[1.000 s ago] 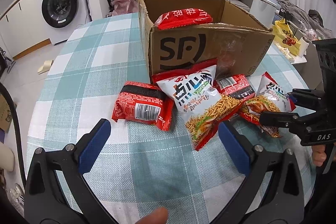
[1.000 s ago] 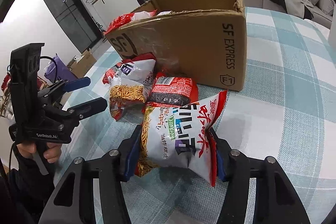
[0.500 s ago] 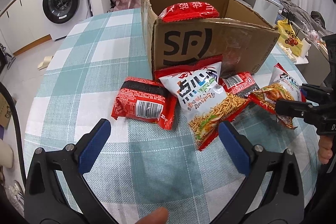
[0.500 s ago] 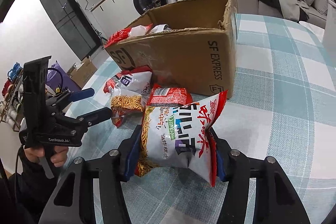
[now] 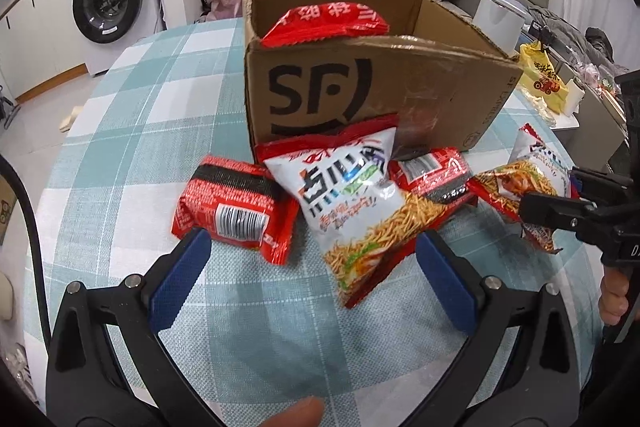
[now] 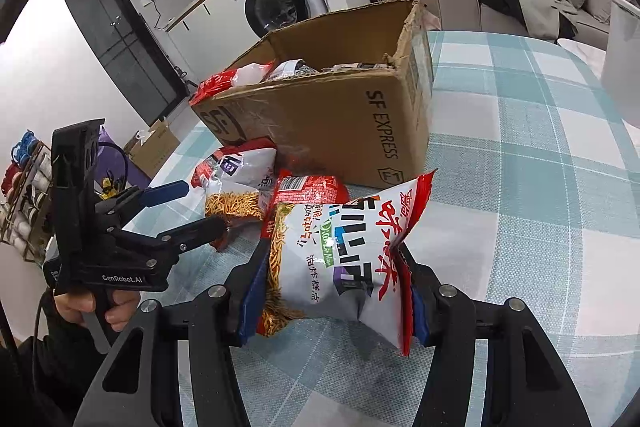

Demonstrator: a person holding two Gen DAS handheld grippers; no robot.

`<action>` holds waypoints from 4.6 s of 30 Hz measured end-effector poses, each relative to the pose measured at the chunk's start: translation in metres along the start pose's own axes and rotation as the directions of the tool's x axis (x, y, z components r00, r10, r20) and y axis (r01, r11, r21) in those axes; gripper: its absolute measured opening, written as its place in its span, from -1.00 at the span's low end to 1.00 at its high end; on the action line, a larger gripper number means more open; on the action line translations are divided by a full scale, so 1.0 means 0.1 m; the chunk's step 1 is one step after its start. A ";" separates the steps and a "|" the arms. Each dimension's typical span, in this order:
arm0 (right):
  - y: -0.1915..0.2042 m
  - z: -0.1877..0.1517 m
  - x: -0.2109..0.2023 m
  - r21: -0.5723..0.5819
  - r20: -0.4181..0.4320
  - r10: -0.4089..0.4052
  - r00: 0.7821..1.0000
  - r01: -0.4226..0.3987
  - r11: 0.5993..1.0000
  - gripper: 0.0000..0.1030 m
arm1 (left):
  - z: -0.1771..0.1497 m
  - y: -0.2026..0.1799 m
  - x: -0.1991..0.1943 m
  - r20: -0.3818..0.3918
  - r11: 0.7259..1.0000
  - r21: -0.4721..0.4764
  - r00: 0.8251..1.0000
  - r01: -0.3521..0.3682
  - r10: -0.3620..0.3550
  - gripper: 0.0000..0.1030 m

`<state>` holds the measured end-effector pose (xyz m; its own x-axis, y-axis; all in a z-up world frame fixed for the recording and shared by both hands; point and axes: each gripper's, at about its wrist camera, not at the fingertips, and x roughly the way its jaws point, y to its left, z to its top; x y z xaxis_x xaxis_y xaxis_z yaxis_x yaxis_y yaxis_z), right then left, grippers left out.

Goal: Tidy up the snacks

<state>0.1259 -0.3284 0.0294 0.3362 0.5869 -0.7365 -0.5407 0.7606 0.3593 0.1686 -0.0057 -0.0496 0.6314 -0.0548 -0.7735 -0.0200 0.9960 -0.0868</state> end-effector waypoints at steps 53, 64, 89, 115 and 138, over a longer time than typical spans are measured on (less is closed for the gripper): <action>0.15 0.12 -0.41 0.007 0.202 0.038 0.979 -0.040 0.999 0.13 | 0.08 -0.13 -0.63 0.165 0.994 0.031 0.980 0.104 -0.108 -0.20; 0.17 0.16 -0.54 0.034 0.284 0.022 0.959 -0.033 0.999 0.13 | 0.16 -0.09 -0.82 0.219 0.995 0.024 0.971 0.093 -0.096 -0.20; 0.31 0.59 -0.51 0.044 0.316 -0.038 0.948 0.025 0.999 0.13 | 0.66 -0.07 -0.92 0.276 0.997 -0.002 0.958 0.079 -0.075 -0.20; 0.11 1.07 -0.03 0.105 0.253 -0.055 0.966 0.029 0.994 0.13 | 1.30 -0.04 -0.32 0.263 0.999 -0.015 0.964 0.051 -0.046 -0.19; 0.03 1.35 0.39 0.110 0.211 -0.089 0.973 0.067 0.992 0.13 | 1.38 -0.09 0.11 0.237 1.000 0.016 0.971 0.011 -0.014 -0.19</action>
<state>0.2413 -0.2663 0.0792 0.5384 0.5622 -0.6277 -0.4290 0.8240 0.3701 0.2828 -0.0054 0.0299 0.7974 -0.0506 -0.6013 -0.0011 0.9964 -0.0853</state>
